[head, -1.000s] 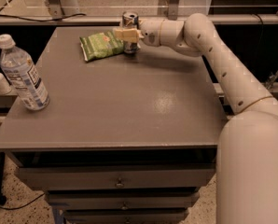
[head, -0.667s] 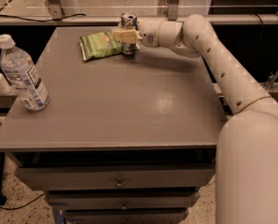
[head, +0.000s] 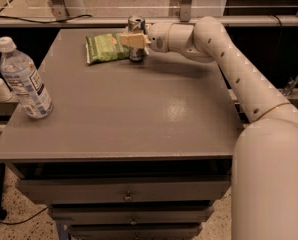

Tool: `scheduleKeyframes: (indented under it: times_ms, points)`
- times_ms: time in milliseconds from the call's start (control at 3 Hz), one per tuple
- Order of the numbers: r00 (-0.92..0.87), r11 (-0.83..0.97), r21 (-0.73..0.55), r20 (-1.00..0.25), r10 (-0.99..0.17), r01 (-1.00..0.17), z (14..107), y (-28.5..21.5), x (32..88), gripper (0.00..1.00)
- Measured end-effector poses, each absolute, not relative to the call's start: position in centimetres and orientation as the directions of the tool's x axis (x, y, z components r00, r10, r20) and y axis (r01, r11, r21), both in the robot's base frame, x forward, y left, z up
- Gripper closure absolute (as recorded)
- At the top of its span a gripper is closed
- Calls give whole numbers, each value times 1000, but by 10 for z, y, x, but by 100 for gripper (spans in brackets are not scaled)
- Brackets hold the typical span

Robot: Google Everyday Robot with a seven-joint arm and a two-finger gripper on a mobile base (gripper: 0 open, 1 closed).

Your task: Move redbull can near green jalapeno chip bag

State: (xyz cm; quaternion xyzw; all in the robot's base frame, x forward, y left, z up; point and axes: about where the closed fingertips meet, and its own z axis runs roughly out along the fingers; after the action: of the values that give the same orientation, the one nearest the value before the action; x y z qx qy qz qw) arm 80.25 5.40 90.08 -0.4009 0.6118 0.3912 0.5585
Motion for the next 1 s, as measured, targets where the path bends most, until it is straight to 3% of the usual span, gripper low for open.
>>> scheduleKeyframes:
  times_ms: [1000]
  points:
    - [-73, 391, 46, -996, -54, -919, 899, 41, 791, 16]
